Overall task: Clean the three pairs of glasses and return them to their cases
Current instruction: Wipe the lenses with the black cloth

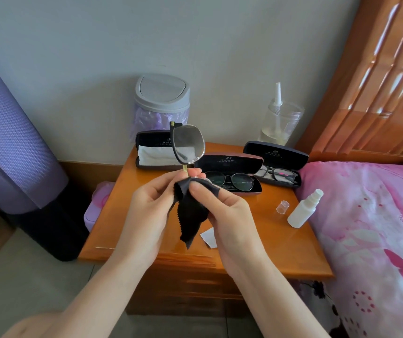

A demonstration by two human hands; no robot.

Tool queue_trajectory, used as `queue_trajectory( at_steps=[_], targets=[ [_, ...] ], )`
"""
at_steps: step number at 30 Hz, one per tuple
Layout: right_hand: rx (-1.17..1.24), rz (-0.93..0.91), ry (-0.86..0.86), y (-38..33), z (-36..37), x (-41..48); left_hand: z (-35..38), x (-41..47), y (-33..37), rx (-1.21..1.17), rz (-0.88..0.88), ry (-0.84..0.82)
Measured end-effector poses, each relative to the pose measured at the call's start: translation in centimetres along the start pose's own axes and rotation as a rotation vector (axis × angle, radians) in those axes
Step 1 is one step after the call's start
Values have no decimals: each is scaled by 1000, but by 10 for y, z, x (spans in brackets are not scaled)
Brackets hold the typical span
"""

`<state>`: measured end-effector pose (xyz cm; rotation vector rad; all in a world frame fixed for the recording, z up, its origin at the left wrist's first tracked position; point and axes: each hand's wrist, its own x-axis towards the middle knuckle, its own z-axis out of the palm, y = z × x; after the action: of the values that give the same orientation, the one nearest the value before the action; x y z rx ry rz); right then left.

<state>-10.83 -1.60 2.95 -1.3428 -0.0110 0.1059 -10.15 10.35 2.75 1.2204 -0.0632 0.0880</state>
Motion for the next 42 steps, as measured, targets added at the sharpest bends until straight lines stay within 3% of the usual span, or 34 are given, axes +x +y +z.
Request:
queue_trajectory(
  at_steps=[6,14,24,34,42],
  targets=[
    [-209,3,-33,-1,-1,-6,3,-1,2,-151,-107,22],
    [-356,-12,-158,-4,-17,-6,0,2,7,-154,-60,42],
    [-113,8,-58,-14,-5,-2,2,-2,0,31,37,3],
    [106,54,109,-7,14,-8,2,0,-1,38,45,10],
    [33,-13,165,-6,8,-9,0,1,-1,0,30,-1]
  ],
)
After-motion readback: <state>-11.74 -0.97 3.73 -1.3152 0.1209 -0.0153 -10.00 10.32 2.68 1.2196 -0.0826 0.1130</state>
